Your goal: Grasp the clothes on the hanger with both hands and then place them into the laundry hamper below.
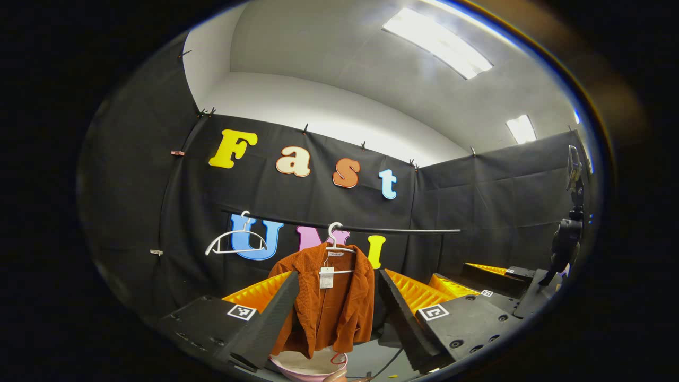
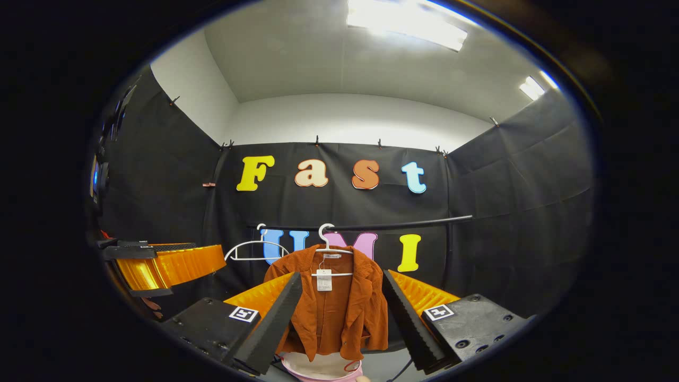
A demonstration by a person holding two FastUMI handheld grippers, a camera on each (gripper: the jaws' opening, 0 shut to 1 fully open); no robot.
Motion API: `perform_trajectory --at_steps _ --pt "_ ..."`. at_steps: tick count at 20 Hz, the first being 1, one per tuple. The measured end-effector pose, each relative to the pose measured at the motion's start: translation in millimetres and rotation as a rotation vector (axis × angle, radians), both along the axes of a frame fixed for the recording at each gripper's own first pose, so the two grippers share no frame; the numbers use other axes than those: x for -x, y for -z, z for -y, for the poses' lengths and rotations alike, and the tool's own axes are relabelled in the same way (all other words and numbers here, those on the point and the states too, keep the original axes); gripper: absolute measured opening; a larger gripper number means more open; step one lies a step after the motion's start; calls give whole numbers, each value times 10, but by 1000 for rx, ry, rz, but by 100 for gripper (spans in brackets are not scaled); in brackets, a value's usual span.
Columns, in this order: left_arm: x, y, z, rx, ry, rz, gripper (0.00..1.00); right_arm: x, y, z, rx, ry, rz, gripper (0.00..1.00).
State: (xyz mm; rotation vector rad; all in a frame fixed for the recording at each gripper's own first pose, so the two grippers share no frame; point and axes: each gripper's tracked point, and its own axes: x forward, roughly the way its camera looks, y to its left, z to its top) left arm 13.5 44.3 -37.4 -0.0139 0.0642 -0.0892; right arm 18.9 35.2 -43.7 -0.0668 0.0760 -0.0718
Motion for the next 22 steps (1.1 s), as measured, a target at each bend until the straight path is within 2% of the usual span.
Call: perform_trajectory --at_steps 6,10,11,13,17,22 --pt "-774 420 -234 -22 -35 -16 95 -849 457 137 -5 -43 -18 97" --pt "-1402 848 -275 -25 -57 -31 95 -1448 820 394 -16 -56 -32 99" --pt "-1541 943 -287 -37 -66 -31 95 -1597 921 478 -18 -54 -39 97" --pt "-1834 1086 -366 -54 -121 -10 95 -1867 1160 609 -22 -56 -69 97" --pt "-2308 1487 -358 -73 -144 -46 95 -2327 1595 755 -42 -84 -124 97" --pt "-2716 1886 -530 -114 -246 -86 95 -2709 2091 890 -34 -103 -192 98"
